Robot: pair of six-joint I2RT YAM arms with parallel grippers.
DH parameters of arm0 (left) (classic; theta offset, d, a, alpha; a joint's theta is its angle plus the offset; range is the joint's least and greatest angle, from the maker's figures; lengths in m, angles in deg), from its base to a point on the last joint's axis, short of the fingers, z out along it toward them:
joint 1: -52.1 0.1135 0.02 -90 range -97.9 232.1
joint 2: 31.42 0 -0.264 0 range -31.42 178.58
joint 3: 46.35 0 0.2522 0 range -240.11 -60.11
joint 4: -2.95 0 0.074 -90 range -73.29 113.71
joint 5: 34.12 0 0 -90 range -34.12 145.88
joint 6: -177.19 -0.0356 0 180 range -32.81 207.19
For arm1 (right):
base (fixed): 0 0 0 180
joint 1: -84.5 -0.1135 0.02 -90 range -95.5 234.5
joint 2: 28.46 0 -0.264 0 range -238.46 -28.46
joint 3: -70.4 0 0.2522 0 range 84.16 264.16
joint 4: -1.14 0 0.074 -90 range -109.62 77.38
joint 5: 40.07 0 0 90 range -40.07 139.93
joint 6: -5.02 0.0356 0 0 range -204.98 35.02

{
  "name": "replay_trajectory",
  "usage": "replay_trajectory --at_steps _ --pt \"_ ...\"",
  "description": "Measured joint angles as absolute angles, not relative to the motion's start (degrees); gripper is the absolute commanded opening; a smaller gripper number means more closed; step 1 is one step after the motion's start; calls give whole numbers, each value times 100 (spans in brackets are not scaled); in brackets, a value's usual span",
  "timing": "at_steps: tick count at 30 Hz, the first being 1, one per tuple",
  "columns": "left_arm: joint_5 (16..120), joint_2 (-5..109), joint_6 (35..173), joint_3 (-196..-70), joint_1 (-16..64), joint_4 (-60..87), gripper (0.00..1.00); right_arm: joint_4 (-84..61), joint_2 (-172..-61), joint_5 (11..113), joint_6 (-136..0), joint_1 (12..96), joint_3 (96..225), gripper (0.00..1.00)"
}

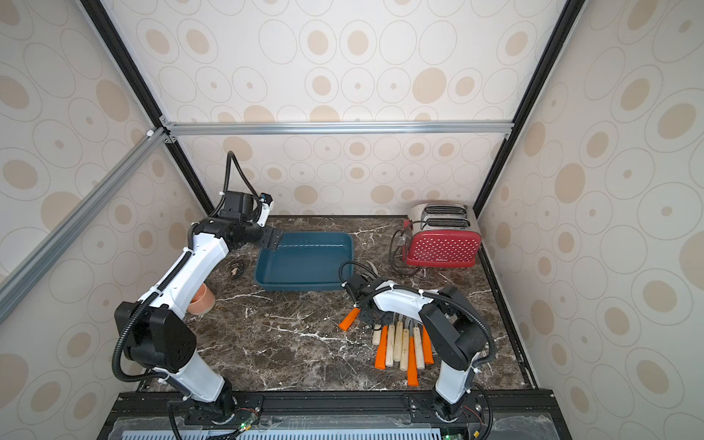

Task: Put small sickles into storage boxes
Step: Pick up the sickle at the center of the board.

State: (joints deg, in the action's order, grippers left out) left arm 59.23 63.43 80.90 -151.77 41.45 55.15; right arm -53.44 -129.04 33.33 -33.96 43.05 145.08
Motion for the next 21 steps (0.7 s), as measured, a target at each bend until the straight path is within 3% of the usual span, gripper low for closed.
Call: replay_trajectory --at_steps 21 --pt "6201 6341 8090 -15177 4143 5547 99 -6572 -12939 3223 -4176 4565 15210 0"
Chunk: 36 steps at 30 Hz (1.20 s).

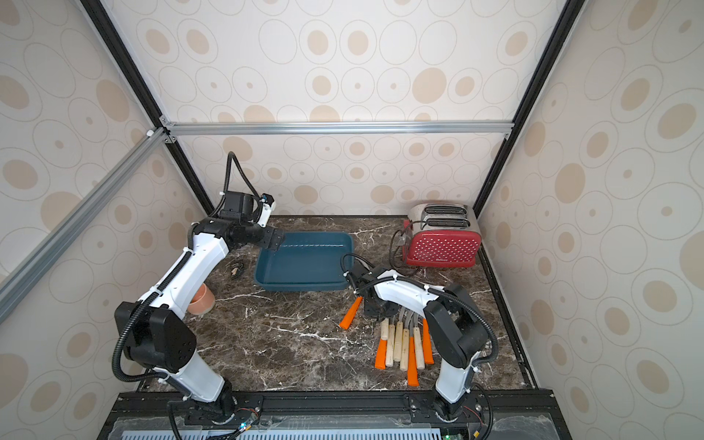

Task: Put small sickles into storage boxes
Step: Pick up the sickle at the center of the board.

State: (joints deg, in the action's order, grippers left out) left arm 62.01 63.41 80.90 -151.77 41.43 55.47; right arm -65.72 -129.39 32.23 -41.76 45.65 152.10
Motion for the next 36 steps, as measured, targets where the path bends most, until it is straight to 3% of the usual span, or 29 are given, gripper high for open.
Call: replay_trajectory --at_steps 18,36 --pt "6269 6341 8090 -15177 4143 5547 99 -7051 -12353 2769 -4259 4797 15033 0" --pt "5958 6341 8250 -15678 4189 5659 99 -6784 -11684 3619 -5013 4821 15477 0"
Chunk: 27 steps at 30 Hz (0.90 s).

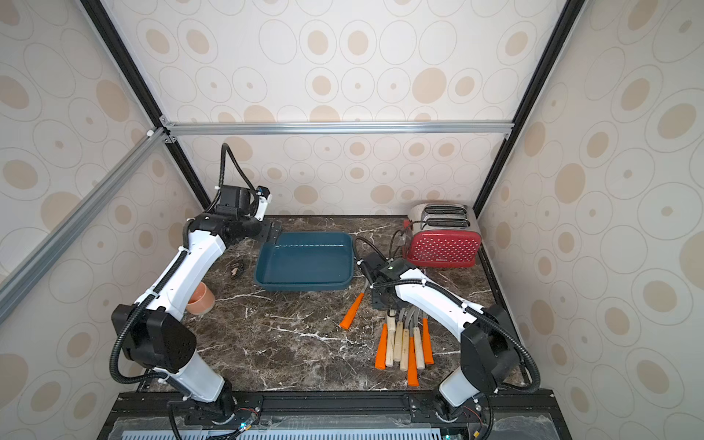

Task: Put small sickles into storage boxes
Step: Pick up the sickle at the center of the board, then place the sickle in the storage box.

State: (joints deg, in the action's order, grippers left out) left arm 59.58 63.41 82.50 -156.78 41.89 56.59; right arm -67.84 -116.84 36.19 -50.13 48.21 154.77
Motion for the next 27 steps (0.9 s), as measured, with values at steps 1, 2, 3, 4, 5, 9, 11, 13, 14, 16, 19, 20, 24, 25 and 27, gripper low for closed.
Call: replay_trajectory --at_steps 1,2,3,4,5,9,11,13,14,16,19,20,24,25,27 --pt "5954 6341 8272 -15734 4208 5665 99 -6769 -11702 3680 -5101 4821 15608 0" --pt "5954 6341 8294 -15787 4228 5681 99 -6745 -11726 3741 -5170 4821 15713 0" --pt "5967 6341 8324 -15844 4267 5700 99 -6718 -11767 3827 -5273 4821 15857 0" --pt "5989 6341 8355 -15901 4326 5735 99 -6699 -11822 3907 -5372 4821 15990 0" --pt "6024 6338 8379 -15933 4381 5755 99 -6692 -11881 3982 -5474 4821 16115 0" --pt "6076 6262 8420 -15990 4700 5840 99 -6675 -12257 4264 -5977 4819 16733 0" --pt "6048 6199 8409 -15990 4794 5888 99 -6666 -12510 4386 -6246 4819 17072 0" --pt "5995 6098 8370 -15990 4838 5912 99 -6657 -12830 4530 -6515 4819 17455 0" --pt "5982 6052 8350 -15990 4836 5917 99 -6653 -12978 4589 -6624 4819 17619 0" --pt "5958 5912 8311 -15988 4836 5921 99 -6640 -13324 4718 -6851 4819 17977 0" --pt "5923 5716 8259 -15960 4831 5919 99 -6633 -13857 4889 -7168 4819 18499 0" --pt "5910 5663 8243 -15946 4831 5921 99 -6642 -14010 4928 -7258 4819 18652 0" --pt "5851 5541 8202 -15894 4831 5921 99 -6633 -14558 5085 -7581 4819 19210 0" --pt "5834 5536 8195 -15879 4831 5921 99 -6642 -14650 5116 -7645 4819 19332 0" --pt "5823 5536 8182 -15855 4844 5923 99 -6664 -14849 5166 -7782 4819 19645 0"
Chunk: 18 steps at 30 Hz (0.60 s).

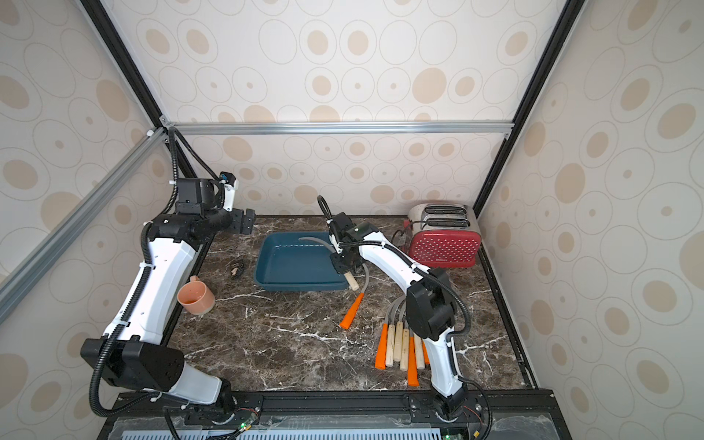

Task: Put small sickles into storage boxes
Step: Place the sickle in the storage box.

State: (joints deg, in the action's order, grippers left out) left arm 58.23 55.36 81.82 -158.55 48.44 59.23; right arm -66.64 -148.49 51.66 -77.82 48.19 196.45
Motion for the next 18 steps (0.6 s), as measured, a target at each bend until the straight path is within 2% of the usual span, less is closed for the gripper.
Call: replay_trajectory --at_steps 6,18 --pt "5799 5536 8180 -15732 4847 5921 99 -6736 -15424 5311 -8152 4814 20672 0" --pt "5783 5536 8180 -15715 4847 5917 99 -6644 -16248 5499 -8661 4762 21319 0"
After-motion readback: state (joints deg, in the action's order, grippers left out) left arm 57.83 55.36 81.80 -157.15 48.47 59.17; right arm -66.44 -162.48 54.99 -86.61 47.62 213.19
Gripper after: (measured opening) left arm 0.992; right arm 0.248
